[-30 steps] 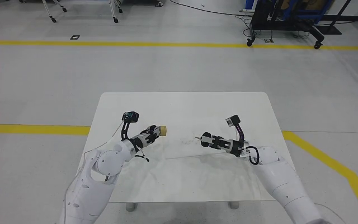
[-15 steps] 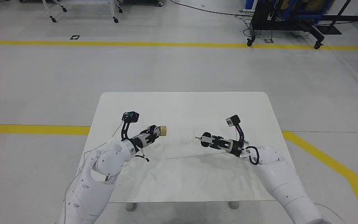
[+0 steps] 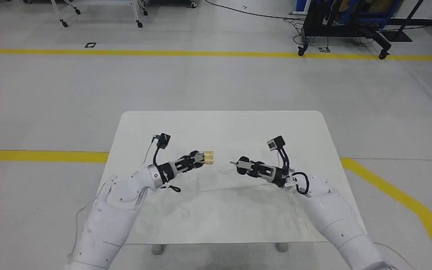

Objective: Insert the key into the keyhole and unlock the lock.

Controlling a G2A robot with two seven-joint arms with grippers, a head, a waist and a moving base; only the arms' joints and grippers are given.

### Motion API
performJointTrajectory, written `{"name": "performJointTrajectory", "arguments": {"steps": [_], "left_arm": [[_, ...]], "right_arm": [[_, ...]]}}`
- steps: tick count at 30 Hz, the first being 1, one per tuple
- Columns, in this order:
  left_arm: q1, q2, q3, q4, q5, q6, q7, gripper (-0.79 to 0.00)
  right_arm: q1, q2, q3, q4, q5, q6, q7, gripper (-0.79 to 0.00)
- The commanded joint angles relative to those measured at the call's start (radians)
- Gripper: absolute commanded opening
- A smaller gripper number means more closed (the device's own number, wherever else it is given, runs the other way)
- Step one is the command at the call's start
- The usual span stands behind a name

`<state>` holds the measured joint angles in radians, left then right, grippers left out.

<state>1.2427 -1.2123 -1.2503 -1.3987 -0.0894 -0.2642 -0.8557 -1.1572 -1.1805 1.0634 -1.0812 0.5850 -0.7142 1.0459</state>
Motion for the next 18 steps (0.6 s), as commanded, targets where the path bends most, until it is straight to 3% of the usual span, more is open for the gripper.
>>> {"name": "performJointTrajectory", "arguments": {"steps": [1, 4, 10, 18], "left_arm": [[-0.049, -0.008, 0.02, 0.093, -0.156, -0.029, -0.078, -0.785], [-0.117, -0.024, 0.064, 0.212, -0.29, -0.059, -0.177, -0.785], [-0.215, -0.051, 0.142, 0.373, -0.403, -0.117, -0.308, -0.785], [-0.265, -0.061, 0.156, 0.479, -0.471, -0.162, -0.383, -0.785]], "right_arm": [[0.018, -0.013, -0.019, 0.024, 0.079, -0.009, 0.007, -0.785], [0.054, -0.033, -0.042, 0.076, 0.164, -0.039, -0.001, -0.785], [0.13, -0.083, -0.115, 0.179, 0.225, -0.091, -0.031, -0.785], [0.214, -0.132, -0.175, 0.304, 0.26, -0.096, -0.035, -0.785]]}}
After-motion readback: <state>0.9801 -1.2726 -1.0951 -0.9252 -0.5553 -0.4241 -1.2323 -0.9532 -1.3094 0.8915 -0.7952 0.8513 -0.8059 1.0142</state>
